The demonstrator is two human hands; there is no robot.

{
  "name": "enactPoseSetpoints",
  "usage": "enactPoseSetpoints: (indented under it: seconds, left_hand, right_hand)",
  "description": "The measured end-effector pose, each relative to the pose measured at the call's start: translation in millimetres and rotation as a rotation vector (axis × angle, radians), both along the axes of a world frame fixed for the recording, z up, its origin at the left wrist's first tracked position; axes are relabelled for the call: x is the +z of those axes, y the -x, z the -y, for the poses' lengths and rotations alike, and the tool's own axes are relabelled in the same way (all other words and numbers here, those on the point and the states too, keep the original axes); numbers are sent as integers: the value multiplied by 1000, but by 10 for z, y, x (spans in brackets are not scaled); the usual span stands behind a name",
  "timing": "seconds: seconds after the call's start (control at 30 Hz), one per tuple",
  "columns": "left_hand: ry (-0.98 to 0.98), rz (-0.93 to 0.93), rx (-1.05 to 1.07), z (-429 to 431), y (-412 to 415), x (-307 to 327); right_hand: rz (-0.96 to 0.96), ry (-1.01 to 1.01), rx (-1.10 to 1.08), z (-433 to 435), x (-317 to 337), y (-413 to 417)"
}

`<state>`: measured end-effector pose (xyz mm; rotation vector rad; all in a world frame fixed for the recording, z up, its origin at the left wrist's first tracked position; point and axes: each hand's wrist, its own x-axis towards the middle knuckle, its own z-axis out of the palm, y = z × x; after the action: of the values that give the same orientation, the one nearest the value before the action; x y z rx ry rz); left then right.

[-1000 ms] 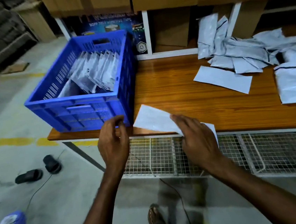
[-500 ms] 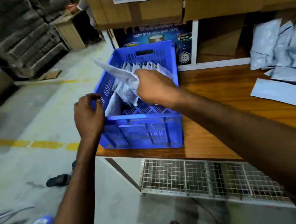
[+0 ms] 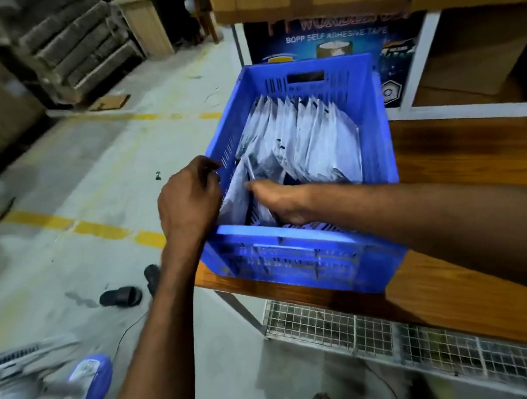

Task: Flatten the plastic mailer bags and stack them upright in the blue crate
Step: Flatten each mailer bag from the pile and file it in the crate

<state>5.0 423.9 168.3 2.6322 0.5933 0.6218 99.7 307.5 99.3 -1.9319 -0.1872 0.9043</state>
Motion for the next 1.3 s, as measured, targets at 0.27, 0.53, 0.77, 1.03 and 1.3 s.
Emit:
enactPoseSetpoints:
  seconds: [0.27,0.53,0.77,1.03,1.3]
  left_hand:
    - [87,23,77,36,-2,26]
    - [45,15,103,82,-38,20]
    - [34,10,145,100,-53,16]
    - [47,-3,166,113,-65,25]
    - [73,63,162,137,-21,42]
  right_hand:
    - [365,221,529,423,153,17]
    - [650,316,739,176,35,69]
    - [593,290,518,-8,-78,19]
    - [611,305,562,-9,-105,-12]
    - [660,519,633,377,435,19]
